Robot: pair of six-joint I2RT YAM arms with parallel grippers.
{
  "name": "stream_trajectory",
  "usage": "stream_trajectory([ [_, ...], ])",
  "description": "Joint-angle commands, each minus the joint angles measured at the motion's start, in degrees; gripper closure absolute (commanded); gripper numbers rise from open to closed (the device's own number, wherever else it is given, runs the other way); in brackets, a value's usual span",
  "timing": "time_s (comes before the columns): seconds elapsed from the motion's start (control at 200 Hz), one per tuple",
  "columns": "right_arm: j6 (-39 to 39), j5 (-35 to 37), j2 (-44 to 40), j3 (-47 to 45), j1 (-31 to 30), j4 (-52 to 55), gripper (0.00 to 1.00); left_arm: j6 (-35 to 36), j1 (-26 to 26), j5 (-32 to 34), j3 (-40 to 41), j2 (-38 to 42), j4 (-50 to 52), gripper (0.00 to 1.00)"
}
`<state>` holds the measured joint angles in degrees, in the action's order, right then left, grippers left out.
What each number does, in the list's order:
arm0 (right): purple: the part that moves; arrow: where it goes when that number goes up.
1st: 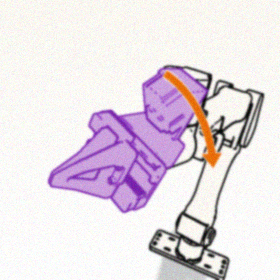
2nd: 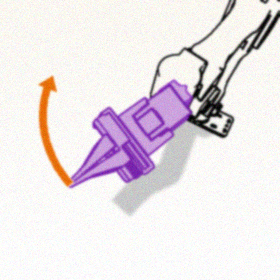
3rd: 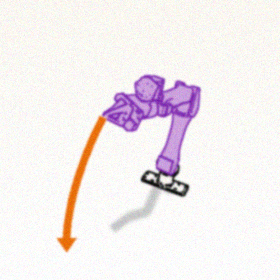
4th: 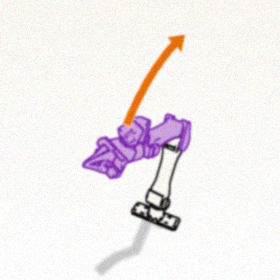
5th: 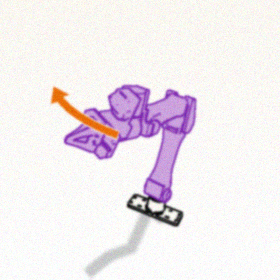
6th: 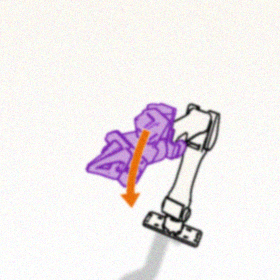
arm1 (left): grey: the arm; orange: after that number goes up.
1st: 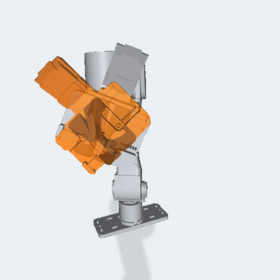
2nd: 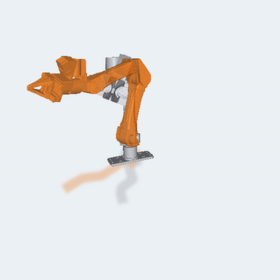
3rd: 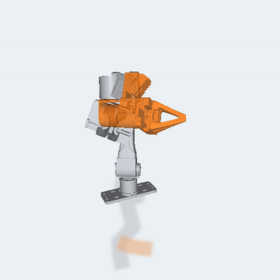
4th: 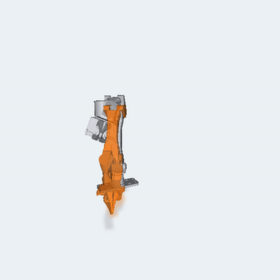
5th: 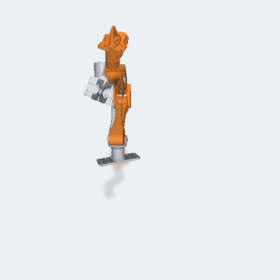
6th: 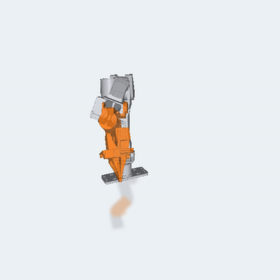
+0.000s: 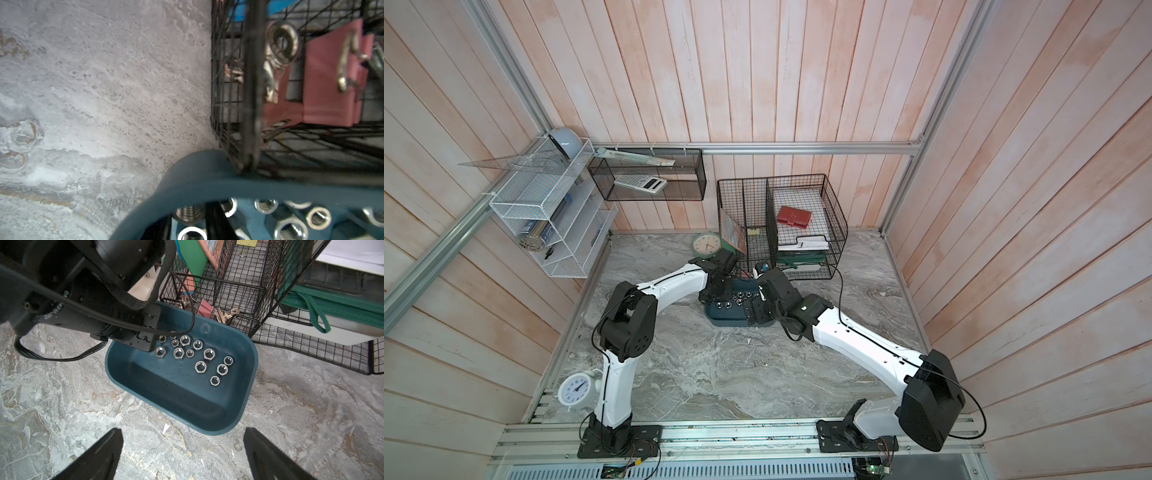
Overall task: Put the nuts on the desktop into the storage box
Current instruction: Place the nut in the storage box.
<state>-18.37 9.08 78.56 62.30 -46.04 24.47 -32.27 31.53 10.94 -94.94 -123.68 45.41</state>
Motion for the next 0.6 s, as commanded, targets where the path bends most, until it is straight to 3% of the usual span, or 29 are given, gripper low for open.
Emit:
stream_trajectory([
  [0.0,0.6,-0.1,0.4,1.7,0.2,0.8,0.02,0.0,-0.3,0.3,0.9,1.0,1.1,0.67],
  [0.07,0.5,-0.2,0.5,1.7,0.2,0.7,0.02,0.0,-0.2,-0.1,0.9,1.1,1.0,0.62],
  [0.18,0.5,-0.3,0.6,1.8,0.2,0.7,0.02,0.1,-0.3,-0.1,0.8,1.7,0.8,0.48],
  [0.595,0.8,0.0,1.0,2.2,0.3,0.7,0.02,0.0,-0.3,-1.2,-1.9,5.9,3.1,0.44],
])
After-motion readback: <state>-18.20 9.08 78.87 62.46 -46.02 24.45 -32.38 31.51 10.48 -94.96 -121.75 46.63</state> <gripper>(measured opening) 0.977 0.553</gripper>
